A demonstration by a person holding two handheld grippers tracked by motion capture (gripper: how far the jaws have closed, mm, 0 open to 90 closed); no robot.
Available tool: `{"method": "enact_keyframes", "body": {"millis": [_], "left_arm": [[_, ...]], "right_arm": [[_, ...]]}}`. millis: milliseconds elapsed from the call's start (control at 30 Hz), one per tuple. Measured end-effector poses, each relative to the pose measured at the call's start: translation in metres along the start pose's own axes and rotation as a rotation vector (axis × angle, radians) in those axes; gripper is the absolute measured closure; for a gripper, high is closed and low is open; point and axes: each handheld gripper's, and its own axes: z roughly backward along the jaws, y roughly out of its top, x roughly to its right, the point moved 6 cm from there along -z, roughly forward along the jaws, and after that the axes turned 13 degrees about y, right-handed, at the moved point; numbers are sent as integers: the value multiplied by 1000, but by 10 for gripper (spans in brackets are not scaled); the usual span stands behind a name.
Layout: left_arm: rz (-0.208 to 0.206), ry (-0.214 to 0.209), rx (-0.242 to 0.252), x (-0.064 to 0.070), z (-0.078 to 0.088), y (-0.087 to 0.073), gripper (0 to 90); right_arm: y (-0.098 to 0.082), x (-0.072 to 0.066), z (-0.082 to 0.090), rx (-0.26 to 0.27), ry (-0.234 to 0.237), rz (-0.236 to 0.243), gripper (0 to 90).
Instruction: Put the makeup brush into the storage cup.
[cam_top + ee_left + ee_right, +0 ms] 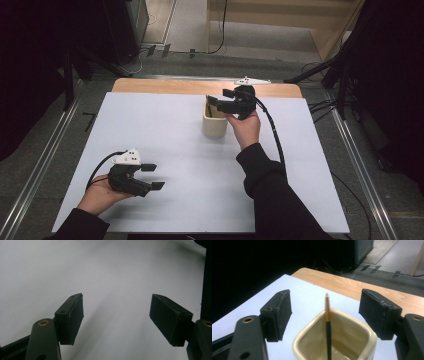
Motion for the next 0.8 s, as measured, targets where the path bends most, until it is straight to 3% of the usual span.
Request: {"method": "enact_keyframes", "body": {"millis": [267,800], "left_arm": [[0,-3,-4,0,0,0,281],[0,0,0,0,0,0,281]], "right_arm": [[-11,-4,10,-29,38,-27,270],[-28,-25,26,-94,108,32,261]]}}
